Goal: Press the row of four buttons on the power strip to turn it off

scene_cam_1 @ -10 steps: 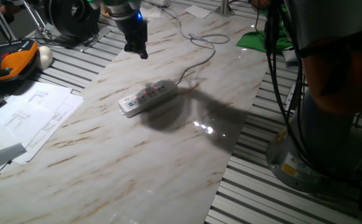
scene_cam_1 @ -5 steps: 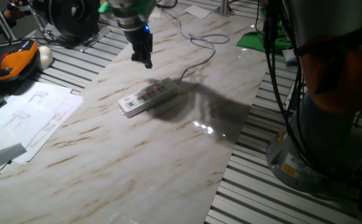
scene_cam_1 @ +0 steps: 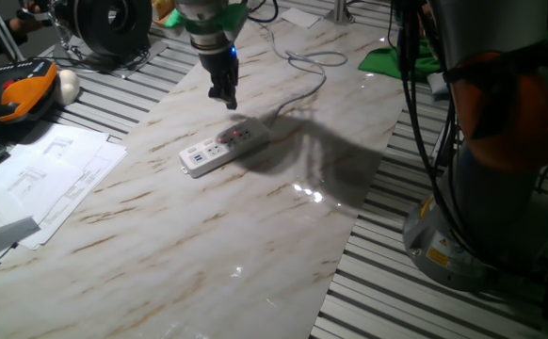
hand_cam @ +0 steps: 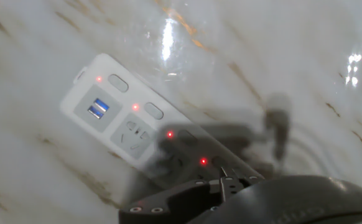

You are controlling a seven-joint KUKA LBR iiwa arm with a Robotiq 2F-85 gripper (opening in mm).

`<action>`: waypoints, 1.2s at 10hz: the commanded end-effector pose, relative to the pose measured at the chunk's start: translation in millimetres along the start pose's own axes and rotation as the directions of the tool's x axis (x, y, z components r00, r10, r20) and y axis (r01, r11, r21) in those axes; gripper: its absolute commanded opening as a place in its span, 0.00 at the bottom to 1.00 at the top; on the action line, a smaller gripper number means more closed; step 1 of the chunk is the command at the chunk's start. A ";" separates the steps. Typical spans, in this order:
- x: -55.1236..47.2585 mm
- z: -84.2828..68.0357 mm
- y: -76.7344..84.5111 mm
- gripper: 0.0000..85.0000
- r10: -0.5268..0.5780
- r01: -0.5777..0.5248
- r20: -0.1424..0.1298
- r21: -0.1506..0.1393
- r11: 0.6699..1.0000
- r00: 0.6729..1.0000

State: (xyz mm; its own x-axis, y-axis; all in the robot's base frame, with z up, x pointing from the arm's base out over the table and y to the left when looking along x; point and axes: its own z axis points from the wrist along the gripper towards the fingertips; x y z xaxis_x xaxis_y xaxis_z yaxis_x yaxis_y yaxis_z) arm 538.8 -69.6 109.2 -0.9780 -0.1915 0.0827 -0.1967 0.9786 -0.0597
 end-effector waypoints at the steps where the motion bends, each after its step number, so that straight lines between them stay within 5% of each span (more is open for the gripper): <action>1: -1.1 7.2 0.1 0.00 -0.002 0.002 0.009 -0.010 1.000 1.000; 4: -1.9 18.6 1.4 0.00 -0.011 0.012 0.025 -0.008 1.000 1.000; 7: 2.9 14.8 5.4 0.00 0.021 -0.021 0.007 -0.008 1.000 1.000; 8: 4.7 16.8 5.2 0.00 0.015 -0.015 0.021 0.018 1.000 1.000; 10: 1.8 15.0 3.6 0.00 0.023 -0.023 0.022 0.024 0.999 1.000; 12: 1.8 15.0 3.1 0.00 -0.002 0.002 0.006 -0.001 1.000 1.000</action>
State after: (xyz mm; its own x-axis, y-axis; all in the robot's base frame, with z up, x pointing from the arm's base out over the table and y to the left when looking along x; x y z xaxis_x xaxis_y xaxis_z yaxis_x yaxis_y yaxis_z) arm 535.4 -67.9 94.5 -0.9783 -0.1925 0.0772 -0.1971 0.9787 -0.0582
